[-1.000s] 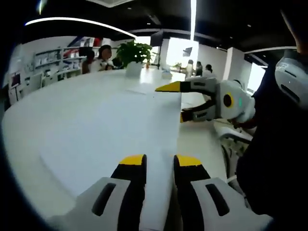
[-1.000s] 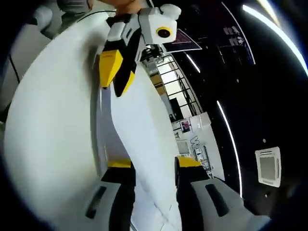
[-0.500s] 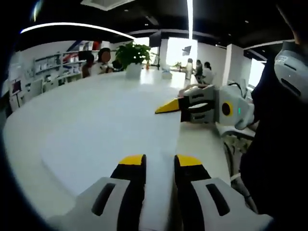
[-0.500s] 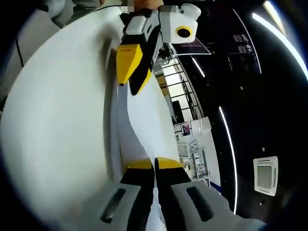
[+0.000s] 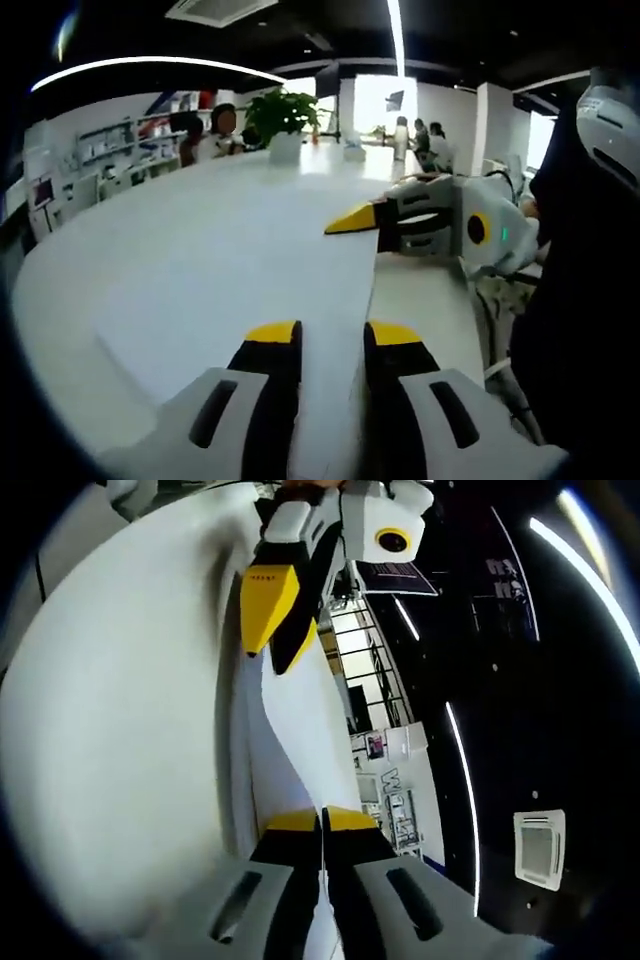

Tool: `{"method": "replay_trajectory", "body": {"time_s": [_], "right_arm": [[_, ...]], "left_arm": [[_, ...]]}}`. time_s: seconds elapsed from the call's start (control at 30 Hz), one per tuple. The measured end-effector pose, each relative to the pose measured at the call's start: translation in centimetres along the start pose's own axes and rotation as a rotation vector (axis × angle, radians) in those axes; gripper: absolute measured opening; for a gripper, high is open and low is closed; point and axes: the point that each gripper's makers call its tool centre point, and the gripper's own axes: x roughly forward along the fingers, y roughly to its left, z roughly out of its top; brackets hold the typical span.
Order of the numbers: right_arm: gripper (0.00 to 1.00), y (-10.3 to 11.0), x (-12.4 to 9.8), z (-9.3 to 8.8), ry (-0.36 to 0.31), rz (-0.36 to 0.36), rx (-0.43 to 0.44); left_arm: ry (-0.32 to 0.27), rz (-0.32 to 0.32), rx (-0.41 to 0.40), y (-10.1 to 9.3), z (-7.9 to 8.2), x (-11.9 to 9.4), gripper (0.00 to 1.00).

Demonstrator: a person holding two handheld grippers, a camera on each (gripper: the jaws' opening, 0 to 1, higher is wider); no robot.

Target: Grasp the top corner of one sheet in the document stack and pull a single sheet out from the document stack, separating that one sheet from the rest and lifting it clear until the single sheet is fully removed from the stack

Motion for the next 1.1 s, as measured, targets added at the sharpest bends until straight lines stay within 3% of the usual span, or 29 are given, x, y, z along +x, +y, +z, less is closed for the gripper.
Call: {"method": "replay_trajectory", "body": {"time_s": [0.13, 0.23, 0.37, 0.53, 0.6, 0.7, 0.77, 0.87, 0.93, 1.0, 1.1], "right_arm": [[0.02, 0.0, 0.0, 0.0, -0.004, -0.006, 0.014], [0.02, 0.0, 0.1, 0.0, 0.002, -0.010, 0.011], [0.02, 0.0, 0.2, 0.1, 0.001, -0.014, 0.003], [0.02, -0.1, 0.2, 0.2, -0.030, -0.021, 0.036], [0.02, -0.1, 0.3, 0.2, -0.032, -0.018, 0.045], [0.02, -0.2, 0.3, 0.2, -0.032, -0.023, 0.070], [0.02, -0.2, 0.4, 0.2, -0.029, -0.027, 0.067], [0.02, -0.1, 0.4, 0.2, -0.021, -0.026, 0.061], [0.02, -0.1, 0.4, 0.2, -0.018, -0.024, 0.051], [0.02, 0.0, 0.4, 0.3, -0.017, -0.025, 0.033], [0.02, -0.1, 0.3, 0.3, -0.016, -0.033, 0.014]], "left_arm": [[-0.005, 0.036, -0.023, 0.2, 0.0, 0.0, 0.27], [-0.017, 0.076, 0.005, -0.1, 0.0, 0.0, 0.28], [-0.068, 0.127, 0.021, -0.2, 0.7, -0.5, 0.33], [-0.199, 0.237, 0.015, 0.5, 2.7, -2.9, 0.38], [-0.252, 0.251, -0.023, 0.4, 3.4, -3.8, 0.39], [-0.383, 0.281, -0.052, 0.2, 5.2, -5.7, 0.39], [-0.410, 0.325, -0.043, 0.4, 5.4, -6.5, 0.39], [-0.429, 0.451, -0.035, 0.9, 5.1, -7.9, 0.37], [-0.480, 0.518, -0.050, 1.0, 5.0, -8.9, 0.41], [-0.506, 0.536, -0.071, 0.9, 4.7, -9.4, 0.45], [-0.489, 0.589, -0.110, 1.6, 3.1, -10.5, 0.47]]}}
